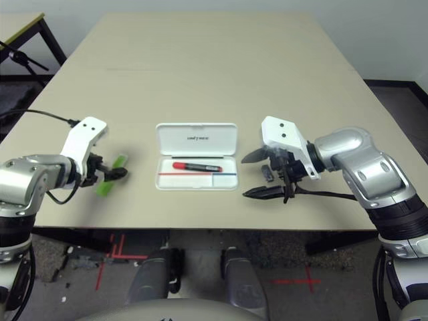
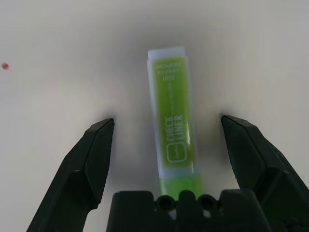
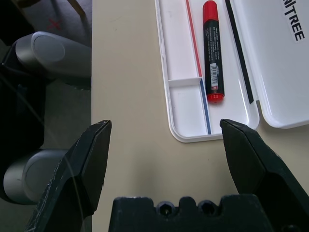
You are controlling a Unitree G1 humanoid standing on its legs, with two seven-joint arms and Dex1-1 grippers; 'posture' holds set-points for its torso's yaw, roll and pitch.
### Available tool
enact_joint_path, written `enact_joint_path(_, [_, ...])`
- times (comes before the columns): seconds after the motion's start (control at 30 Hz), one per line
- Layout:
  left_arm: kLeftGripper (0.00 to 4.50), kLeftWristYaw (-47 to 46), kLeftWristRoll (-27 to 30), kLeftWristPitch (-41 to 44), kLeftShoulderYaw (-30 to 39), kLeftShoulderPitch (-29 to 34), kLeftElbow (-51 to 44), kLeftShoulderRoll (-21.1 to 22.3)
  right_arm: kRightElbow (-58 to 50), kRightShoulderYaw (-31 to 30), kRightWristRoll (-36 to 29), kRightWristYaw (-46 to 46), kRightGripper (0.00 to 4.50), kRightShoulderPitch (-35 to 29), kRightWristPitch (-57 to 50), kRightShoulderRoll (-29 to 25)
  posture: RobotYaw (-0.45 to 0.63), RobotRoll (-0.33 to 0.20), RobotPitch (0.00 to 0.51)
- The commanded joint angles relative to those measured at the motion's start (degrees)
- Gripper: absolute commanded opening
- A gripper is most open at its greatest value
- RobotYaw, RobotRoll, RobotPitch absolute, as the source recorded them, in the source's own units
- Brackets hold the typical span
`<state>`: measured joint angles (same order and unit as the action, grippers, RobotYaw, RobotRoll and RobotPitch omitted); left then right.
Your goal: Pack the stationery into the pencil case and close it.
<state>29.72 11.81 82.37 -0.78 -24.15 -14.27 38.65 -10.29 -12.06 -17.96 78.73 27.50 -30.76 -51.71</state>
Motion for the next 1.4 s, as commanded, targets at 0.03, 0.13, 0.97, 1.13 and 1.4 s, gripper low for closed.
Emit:
enact_joint_path(0.03, [4.50, -1.52, 0.05, -0.78, -1.21, 0.85, 2.32, -0.73, 0.27, -0.36, 0.35, -0.37, 4.48, 0.22, 0.44, 0.12, 0.04, 0.000, 0.107])
enact_joint_path(0.13, [4.32, -1.65, 0.41, -0.29, -1.41, 0.96, 2.91, -0.83, 0.17, -0.26, 0.37, -0.65, 4.50, 0.14, 0.50, 0.02, 0.04, 0.000, 0.107])
enact_joint_path(0.97, [1.07, 19.29, 6.21, -23.19, -8.97, 3.42, -7.27, 20.02, 0.76, -1.19, 1.07, -0.80, 4.50, 0.56, 1.49, -0.27, 0.04, 0.000, 0.116])
enact_joint_path(1.13, [1.07, 24.48, 6.99, -30.37, -10.51, 3.04, -13.78, 20.06, 0.94, -1.33, 1.38, -0.42, 4.50, 0.46, 1.92, -0.67, 0.04, 0.000, 0.115])
enact_joint_path(1.4, [1.07, 30.90, 2.06, -40.23, -20.65, -4.38, -15.10, 17.14, 2.19, -1.83, 2.83, -0.14, 4.50, 1.37, 2.68, -0.22, 0.04, 0.000, 0.111])
